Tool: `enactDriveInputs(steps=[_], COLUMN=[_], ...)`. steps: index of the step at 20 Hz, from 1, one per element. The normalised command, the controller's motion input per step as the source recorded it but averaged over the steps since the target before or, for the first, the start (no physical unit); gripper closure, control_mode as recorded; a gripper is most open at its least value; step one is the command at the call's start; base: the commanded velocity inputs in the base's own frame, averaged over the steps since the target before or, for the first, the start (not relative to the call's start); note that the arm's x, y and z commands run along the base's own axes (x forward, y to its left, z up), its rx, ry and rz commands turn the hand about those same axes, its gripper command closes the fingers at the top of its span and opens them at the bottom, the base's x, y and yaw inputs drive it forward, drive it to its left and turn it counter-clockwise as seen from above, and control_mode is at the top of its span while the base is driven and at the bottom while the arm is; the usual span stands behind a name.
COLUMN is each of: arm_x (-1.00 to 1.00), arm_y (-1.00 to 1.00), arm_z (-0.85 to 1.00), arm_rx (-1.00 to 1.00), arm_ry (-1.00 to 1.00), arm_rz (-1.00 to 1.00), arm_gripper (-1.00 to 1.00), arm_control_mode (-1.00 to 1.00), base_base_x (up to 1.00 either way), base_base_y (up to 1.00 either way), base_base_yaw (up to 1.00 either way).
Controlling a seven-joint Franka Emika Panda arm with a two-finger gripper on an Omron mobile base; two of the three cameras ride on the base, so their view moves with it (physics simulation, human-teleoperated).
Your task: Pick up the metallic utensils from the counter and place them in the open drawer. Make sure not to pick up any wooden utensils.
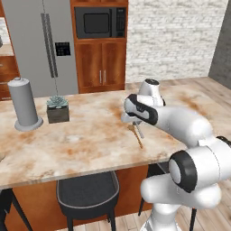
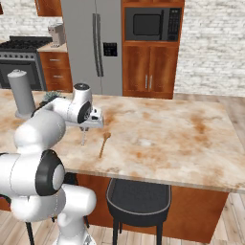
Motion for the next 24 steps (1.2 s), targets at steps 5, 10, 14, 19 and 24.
enactDriveInputs(steps=[5, 10, 14, 19, 24], arm_x=[-0.52, -0.55, -0.44, -0.45, -0.60], arm_y=[-0.19, -0.27, -0.31, -0.21, -0.22], arm_z=[0.38, 0.44, 0.49, 0.50, 0.56], arm_rx=[-0.06, -0.04, 0.00, 0.00, -0.01], arm_ry=[-0.09, -0.05, -0.07, -0.04, -0.05], arm_rz=[0.03, 0.03, 0.01, 0.01, 0.00], arm_gripper=[1.00, 1.00, 1.00, 1.00, 1.00], arm_control_mode=[-1.00, -1.00, -1.00, -1.00, -1.00], base_base_x=[0.00, 0.00, 0.00, 0.00, 0.00], base_base_y=[0.00, 0.00, 0.00, 0.00, 0.00], base_base_yaw=[0.00, 0.00, 0.00, 0.00, 0.00])
